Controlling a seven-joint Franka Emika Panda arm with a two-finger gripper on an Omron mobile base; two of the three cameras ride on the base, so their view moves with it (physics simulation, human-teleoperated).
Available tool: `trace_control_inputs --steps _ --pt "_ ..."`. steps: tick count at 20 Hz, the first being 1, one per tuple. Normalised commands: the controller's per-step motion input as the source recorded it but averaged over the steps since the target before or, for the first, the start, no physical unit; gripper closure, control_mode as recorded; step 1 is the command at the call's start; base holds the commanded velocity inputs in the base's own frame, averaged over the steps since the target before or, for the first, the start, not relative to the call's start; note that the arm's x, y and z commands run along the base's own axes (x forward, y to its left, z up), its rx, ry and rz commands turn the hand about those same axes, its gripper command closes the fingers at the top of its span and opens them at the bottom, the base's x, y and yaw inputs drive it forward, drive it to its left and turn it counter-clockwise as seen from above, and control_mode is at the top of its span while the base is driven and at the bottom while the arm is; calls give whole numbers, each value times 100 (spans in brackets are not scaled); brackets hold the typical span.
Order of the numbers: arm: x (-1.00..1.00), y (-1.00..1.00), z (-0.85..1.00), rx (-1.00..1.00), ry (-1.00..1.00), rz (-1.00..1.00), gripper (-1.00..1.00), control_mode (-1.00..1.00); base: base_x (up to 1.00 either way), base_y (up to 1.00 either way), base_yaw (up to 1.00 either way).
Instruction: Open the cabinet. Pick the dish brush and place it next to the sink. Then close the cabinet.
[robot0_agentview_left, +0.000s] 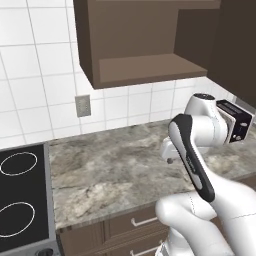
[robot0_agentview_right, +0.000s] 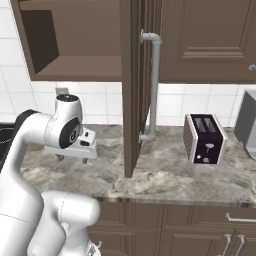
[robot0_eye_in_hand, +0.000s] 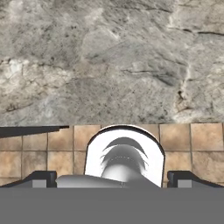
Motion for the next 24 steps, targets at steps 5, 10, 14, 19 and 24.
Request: trace_control_inputs --steps 5,10,14,19,24 --pt "0 0 0 0 0 0 -100 100 10 0 0" --pt "0 0 0 0 0 0 -100 100 0 0 0" --pt "0 0 0 0 0 0 -100 100 0 0 0" --pt "0 0 0 0 0 0 -100 100 0 0 0" --pt "0 0 0 0 0 0 -100 -100 0 0 0"
